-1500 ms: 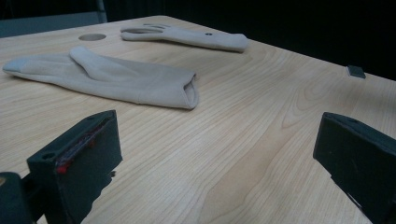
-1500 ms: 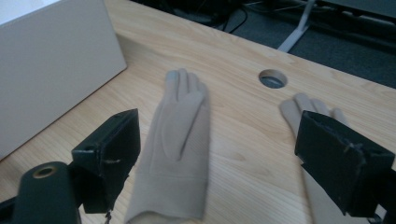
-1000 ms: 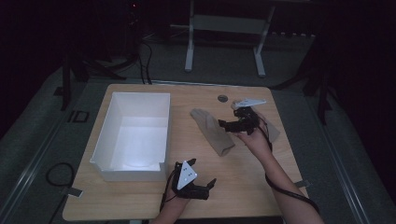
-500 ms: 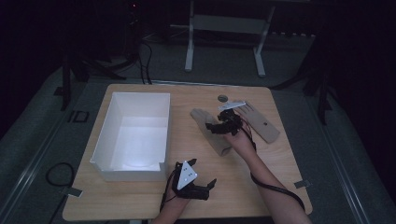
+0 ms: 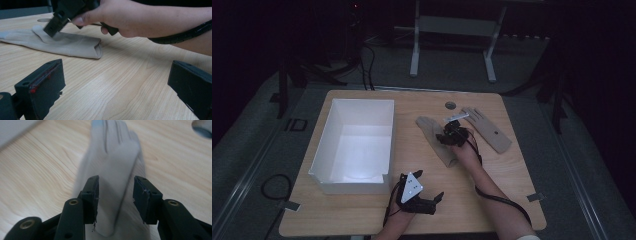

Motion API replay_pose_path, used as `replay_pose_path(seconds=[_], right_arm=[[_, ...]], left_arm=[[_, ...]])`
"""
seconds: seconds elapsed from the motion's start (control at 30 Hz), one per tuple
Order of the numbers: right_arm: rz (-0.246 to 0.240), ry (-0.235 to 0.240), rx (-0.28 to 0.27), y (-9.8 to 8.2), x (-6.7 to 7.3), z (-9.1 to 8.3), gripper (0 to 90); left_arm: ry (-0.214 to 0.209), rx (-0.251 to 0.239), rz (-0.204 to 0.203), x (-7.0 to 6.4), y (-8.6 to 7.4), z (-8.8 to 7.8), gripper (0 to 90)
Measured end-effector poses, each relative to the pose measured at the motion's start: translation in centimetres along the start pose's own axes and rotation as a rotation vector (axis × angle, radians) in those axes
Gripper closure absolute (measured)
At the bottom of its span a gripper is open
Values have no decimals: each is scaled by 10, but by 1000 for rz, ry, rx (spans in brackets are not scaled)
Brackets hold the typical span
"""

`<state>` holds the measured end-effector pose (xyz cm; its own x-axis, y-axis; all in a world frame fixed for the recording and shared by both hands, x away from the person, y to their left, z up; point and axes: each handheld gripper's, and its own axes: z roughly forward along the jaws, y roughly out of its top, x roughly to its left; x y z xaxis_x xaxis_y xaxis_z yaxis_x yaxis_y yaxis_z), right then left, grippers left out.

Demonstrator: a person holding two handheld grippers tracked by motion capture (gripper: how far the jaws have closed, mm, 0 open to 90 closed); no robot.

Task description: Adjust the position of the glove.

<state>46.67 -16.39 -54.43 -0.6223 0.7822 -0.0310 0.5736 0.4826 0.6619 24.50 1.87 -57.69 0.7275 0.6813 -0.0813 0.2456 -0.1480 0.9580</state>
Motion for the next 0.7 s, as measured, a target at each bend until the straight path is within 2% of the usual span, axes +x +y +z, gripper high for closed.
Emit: replay_pose_path(seconds=[0.1, 0.2, 0.23, 0.27, 0.37, 0.43, 0.5, 0.6, 0.67, 0.7], right_arm=[[-15, 4, 30, -6, -2, 9, 602], [-48, 6, 3, -8, -1, 10, 702], [-42, 4, 3, -8, 0, 10, 774], [-30, -1, 7, -7, 1, 9, 806], [-4, -8, -6, -7, 2, 7, 817], [35, -7, -37, -4, 3, -1, 821], [85, -1, -90, 1, 3, -21, 822], [132, -9, -127, 4, 2, -44, 822], [144, -10, -135, 4, 3, -49, 821], [175, -28, -159, 3, 5, -65, 821]], left_arm=[[2, 1, 4, 0, 0, 0, 12], [2, 2, 4, 0, 0, 0, 12], [2, 1, 3, 0, 0, 0, 12], [1, 1, 2, 0, 0, 0, 12], [0, 0, -4, 0, 0, 0, 12], [1, -1, -7, 0, 0, 0, 12], [2, -2, -6, 1, 0, 0, 12], [4, 3, -7, 1, 0, 0, 12], [5, 3, -13, 1, 0, 0, 12], [5, 4, -13, 2, 0, 0, 12]])
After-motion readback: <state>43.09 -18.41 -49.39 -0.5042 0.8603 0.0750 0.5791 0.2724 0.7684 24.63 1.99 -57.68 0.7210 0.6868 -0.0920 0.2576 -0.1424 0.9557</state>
